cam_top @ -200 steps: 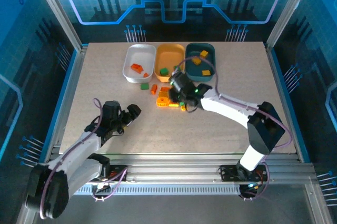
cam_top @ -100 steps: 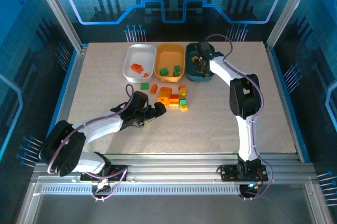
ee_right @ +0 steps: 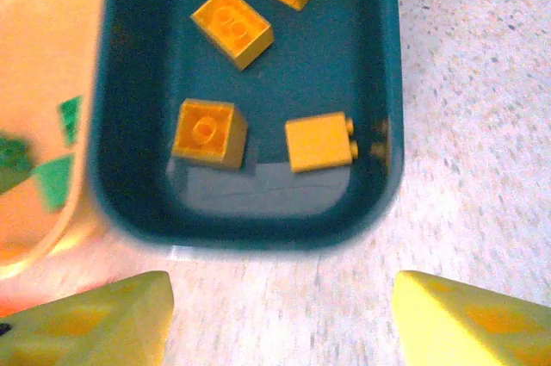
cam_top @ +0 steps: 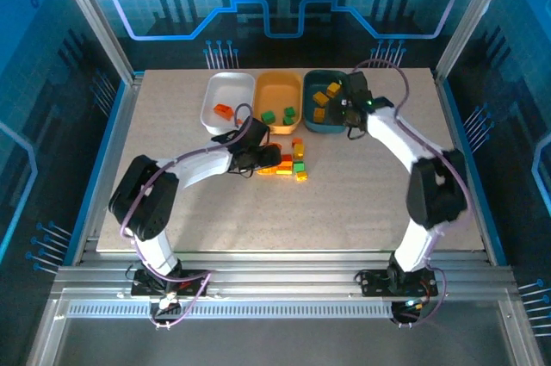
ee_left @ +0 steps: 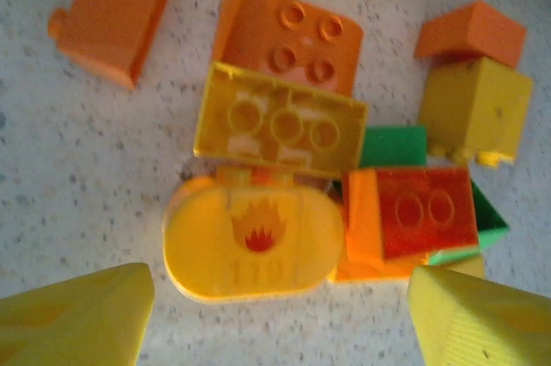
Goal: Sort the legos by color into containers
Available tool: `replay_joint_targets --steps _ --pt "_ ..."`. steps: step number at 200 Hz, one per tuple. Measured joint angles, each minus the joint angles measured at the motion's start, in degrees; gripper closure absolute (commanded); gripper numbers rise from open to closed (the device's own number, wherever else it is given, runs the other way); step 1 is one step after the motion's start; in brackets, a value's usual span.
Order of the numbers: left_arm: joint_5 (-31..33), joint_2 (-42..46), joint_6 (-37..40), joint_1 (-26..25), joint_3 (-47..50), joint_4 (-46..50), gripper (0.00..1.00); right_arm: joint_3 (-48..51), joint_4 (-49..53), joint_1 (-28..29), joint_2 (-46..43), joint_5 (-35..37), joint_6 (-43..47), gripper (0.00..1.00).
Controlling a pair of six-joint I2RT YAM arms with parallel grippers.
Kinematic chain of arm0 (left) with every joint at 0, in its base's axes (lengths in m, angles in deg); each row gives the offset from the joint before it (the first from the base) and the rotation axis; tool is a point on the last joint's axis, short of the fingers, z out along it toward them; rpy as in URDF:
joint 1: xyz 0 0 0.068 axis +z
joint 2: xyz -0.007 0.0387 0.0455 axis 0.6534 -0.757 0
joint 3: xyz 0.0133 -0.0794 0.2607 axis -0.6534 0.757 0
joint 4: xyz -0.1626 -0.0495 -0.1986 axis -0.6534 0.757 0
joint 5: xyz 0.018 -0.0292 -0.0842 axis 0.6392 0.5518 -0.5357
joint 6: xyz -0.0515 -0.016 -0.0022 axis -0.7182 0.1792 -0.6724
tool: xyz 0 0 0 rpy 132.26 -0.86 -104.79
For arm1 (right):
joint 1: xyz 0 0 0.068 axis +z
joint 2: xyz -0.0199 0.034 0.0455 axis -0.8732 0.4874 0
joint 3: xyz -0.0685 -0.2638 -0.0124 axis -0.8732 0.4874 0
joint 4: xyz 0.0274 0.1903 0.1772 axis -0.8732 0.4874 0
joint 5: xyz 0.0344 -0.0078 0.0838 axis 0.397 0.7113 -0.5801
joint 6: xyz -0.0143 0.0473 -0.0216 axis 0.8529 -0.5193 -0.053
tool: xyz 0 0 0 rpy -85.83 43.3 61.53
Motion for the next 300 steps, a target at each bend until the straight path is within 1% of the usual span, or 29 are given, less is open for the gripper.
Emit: replay_joint_targets --steps 21,34,45,58,74,81,105,132,148,157,169,175,181,184,209,241,272,300 --pt "3.04 -2.47 0.74 0.0 -2.27 1.4 0.21 10.08 -2.93 2.47 -11.02 -0.52 -1.49 0.3" --pt "4.39 -3.61 0.85 0.0 -2.82 1.95 0.22 14.95 -3.87 4.11 -15.61 -0.76 -2.12 0.3" --pt "5.44 -4.83 0.92 0.0 -3.48 2.71 0.25 18.16 -4.24 5.14 -18.1 -0.94 -2.4 0.3" --pt "6.19 -6.45 1.01 0.0 -4.15 2.97 0.31 21.11 -4.2 5.53 -20.39 -1.33 -2.62 0.3" --pt "6.25 -6.84 0.74 -0.02 -4.39 1.77 0.39 23.43 -3.96 5.53 -22.88 -1.55 -2.62 0.3" --pt "6.19 -6.84 0.52 -0.11 -4.22 1.62 0.41 23.98 -3.89 5.64 -23.96 -1.6 -2.6 0.3" --pt "6.21 -5.51 0.39 -0.79 -1.14 -2.14 0.41 24.76 -3.98 6.08 -27.52 -1.73 -2.58 0.3" --pt "6.38 -1.01 -0.96 -2.64 5.05 -4.42 0.41 25.73 -4.39 6.4 -30.51 -1.73 -2.56 0.29" --pt "6.21 2.43 -1.49 -3.76 8.96 -4.39 0.37 26.64 -4.59 6.93 -31.26 -1.75 -2.58 0.29" --pt "6.19 4.35 -1.79 -4.22 10.78 -3.78 0.32 27.12 -4.66 7.28 -31.3 -1.75 -2.58 0.29" --pt "6.16 6.14 -1.97 -4.57 12.11 -2.03 0.17 27.71 -4.76 7.56 -31.28 -1.75 -2.58 0.29" --pt "6.21 6.75 -2.27 -4.7 12.35 -0.96 0.13 27.82 -4.79 7.63 -31.28 -1.75 -2.6 0.29" --pt "6.21 7.32 -2.32 -4.74 12.37 0.13 0.04 28.28 -5.49 7.67 -31.28 -1.75 -2.58 0.29" --pt "6.25 7.61 -1.99 -4.76 12.35 0.48 0.01 28.46 -5.68 7.67 -31.28 -1.75 -2.6 0.29" --pt "6.36 9.09 -0.74 -4.98 11.91 2.78 0.01 30.16 -6.54 7.67 -31.28 -1.75 -2.6 0.28" --pt "6.4 8.85 3.67 -6.03 9.79 4.5 0.01 30.93 -6.75 7.67 -31.28 -1.75 -2.6 0.27" --pt "6.16 6.23 8.17 -6.23 8.66 4.9 0.02 30.93 -7.41 7.67 -31.28 -1.95 -2.6 0.27" --pt "5.35 3.65 9.97 -6.23 8.52 6.03 0.03 31.15 -7.65 7.67 -31.28 -2.23 -2.6 0.27"
